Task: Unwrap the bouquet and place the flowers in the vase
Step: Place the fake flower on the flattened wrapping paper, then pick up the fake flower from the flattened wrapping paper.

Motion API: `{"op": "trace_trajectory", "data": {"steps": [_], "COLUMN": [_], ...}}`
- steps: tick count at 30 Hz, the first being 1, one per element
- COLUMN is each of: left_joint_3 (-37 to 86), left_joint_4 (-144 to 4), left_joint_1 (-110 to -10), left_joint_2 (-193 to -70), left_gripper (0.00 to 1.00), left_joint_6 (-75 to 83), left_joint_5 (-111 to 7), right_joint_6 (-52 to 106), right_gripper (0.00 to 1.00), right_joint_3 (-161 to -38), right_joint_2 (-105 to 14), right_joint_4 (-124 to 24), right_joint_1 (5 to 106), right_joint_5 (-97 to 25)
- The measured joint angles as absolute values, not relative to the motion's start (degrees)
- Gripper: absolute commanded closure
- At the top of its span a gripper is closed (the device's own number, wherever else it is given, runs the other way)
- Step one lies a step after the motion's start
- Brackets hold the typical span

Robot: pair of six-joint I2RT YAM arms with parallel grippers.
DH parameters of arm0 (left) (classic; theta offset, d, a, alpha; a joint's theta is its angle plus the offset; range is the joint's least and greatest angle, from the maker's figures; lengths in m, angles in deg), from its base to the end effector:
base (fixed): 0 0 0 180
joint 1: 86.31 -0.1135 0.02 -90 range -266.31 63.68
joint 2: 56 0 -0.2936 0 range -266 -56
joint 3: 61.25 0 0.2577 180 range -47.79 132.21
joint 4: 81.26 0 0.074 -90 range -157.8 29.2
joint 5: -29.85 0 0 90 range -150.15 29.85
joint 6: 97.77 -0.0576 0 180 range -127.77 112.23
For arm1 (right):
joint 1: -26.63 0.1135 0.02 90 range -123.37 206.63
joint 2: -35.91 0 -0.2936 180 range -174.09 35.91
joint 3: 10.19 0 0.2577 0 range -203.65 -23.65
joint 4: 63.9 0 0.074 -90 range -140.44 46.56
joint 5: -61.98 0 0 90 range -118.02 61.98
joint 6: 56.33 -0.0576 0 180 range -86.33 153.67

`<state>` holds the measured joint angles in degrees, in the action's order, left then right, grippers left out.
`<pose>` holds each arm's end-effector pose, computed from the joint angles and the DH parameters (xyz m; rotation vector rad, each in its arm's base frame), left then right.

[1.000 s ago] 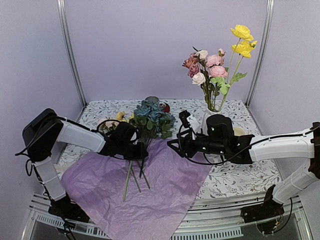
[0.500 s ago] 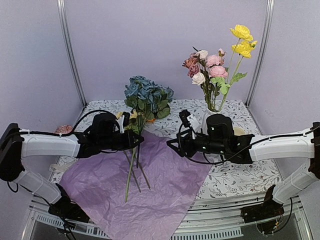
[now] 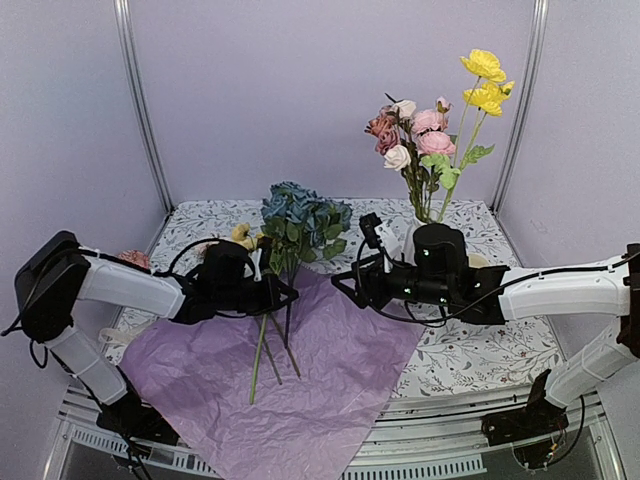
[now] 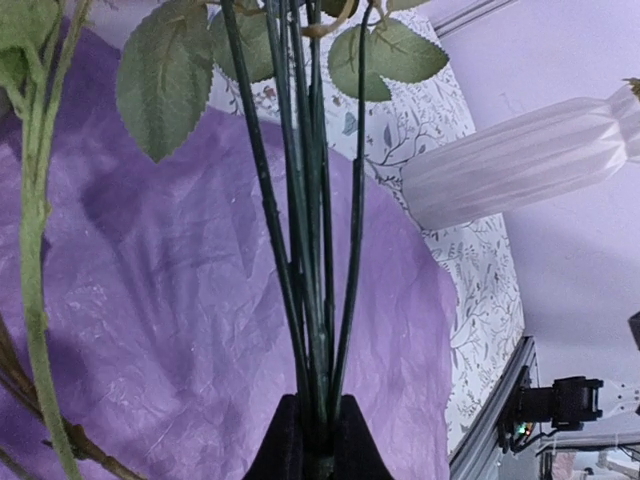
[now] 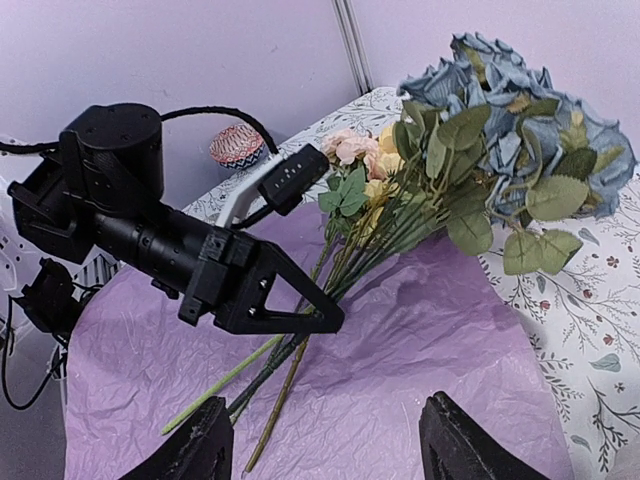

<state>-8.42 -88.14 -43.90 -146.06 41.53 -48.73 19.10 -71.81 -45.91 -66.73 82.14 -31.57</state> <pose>0.2419 -0.2364 0.1853 -0.0066 2.3152 -1.1118 0.1927 0.2868 0.2759 -0.7322 1.8330 0.8828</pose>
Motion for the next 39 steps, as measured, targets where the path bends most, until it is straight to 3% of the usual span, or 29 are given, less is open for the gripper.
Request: {"op": "trace_trajectory", "data": {"steps": [3,5,8,10,12,20,26,39], "left_joint_3": [-7.85,-7.28,-6.73,-6.45,-6.14,-6.32,-8.37,-11.54], "left_joint_4": [-89.86,-90.82,-91.61,-91.70,-91.28,-80.40,-72.16,-65.29], "left_joint_1": [-43.01,-42.37,-41.67,-41.54,-41.45,-41.30,-41.30,-42.87], "left_joint_2": [-150.56,-153.16,-155.76,-156.11,-155.32,-141.29,-132.03,-134.36], "left_gripper": [0.96,0.89,0.57,0.47,0.44,0.45,0.54,0.65], "left_joint_6": [42.68,43.30,43.84,43.82,43.82,40.32,37.59,34.38], "left_joint_5": [-48.42,-48.14,-47.74,-47.92,-48.77,-55.37,-59.59,-60.53], "right_joint_6": [19.03,19.03,19.03,19.03,19.03,19.05,19.05,19.03], "right_gripper": [0.34,0.34,0.34,0.34,0.34,0.34,0.34,0.34], "right_joint_3": [-71.81,-71.81,-71.81,-71.81,-71.79,-71.03,-70.76,-70.28], "right_joint_2": [-45.89,-45.78,-45.54,-45.34,-45.14,-43.20,-42.89,-42.89], "right_joint_4": [-66.73,-66.73,-66.73,-66.73,-66.73,-66.71,-66.71,-66.71], "right_joint_1": [82.14,82.14,82.14,82.14,82.14,82.14,82.14,82.14], "right_joint_5": [-31.55,-31.53,-31.50,-31.48,-31.46,-30.69,-30.06,-29.97]}}
